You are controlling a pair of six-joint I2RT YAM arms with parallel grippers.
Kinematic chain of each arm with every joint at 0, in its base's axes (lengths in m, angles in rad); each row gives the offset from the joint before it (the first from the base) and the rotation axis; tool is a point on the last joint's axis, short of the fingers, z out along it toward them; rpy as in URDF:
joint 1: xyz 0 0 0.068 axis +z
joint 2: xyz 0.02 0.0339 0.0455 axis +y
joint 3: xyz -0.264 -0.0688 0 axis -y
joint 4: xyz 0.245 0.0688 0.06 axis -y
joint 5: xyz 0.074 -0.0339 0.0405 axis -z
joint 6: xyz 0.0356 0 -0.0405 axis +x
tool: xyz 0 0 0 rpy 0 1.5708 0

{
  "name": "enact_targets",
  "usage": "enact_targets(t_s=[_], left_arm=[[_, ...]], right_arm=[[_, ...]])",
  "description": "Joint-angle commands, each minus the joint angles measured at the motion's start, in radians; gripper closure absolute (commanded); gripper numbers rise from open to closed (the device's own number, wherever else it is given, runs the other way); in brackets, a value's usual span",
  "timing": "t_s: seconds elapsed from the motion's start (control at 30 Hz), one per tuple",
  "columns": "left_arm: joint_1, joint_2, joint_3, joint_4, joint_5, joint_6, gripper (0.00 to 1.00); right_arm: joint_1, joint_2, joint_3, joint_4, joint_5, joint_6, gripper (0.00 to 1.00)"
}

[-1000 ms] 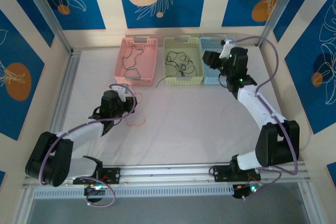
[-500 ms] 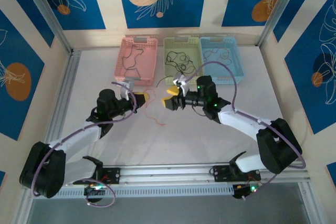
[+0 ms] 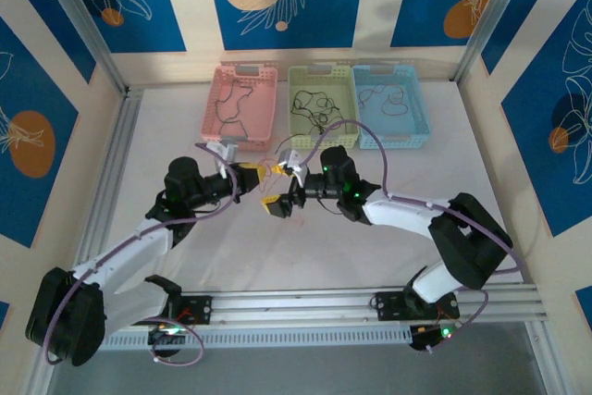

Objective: Untangle the cables

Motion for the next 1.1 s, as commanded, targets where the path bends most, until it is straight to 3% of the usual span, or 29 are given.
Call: enact_targets(t_s=[0.0,0.1,0.13,0.2,0.23,0.4,0.53,0.7,0.83,1.07], left_arm=[[-0.016,-0.024,0.024,0.003,0.036,-0.016,1.00],[-0.019,-0.019,0.025,0.005,0.033,-0.016,1.00],[-0.019,-0.020,0.023,0.005,0.032,-0.018,1.00],[-0.019,-0.030,0.020,-0.001,0.021,-0.019,0.99],[-0.018,-0.042,0.020,-0.016,0.004,-0.013,0.87],[-0.019,-0.134,-0.006,-0.118,-0.207,0.033,0.32],[-0.017,-0.234,-0.060,-0.155,-0.401,0.040,0.15],[-0.016,-0.325,-0.100,-0.245,-0.587,0.058,0.11],[-0.014,-0.378,-0.108,-0.340,-0.734,0.073,0.09],[-0.013,-0.400,-0.105,-0.374,-0.772,0.099,0.04]], right_arm=[[0.019,0.048,0.056,0.100,0.046,-0.013,0.05],[0.029,0.086,0.087,0.113,0.057,-0.004,0.19],[0.029,0.094,0.093,0.114,0.063,-0.003,0.32],[0.017,0.095,0.099,0.098,0.015,-0.017,0.84],[0.011,0.089,0.099,0.083,0.029,-0.011,0.94],[-0.036,0.028,0.012,0.129,0.110,0.040,1.00],[-0.084,-0.059,-0.050,0.133,0.156,0.059,1.00],[-0.177,-0.183,-0.068,0.090,0.181,0.085,1.00],[-0.279,-0.265,0.017,-0.023,0.223,0.108,1.00],[-0.480,-0.284,0.272,-0.196,0.269,0.197,1.00]])
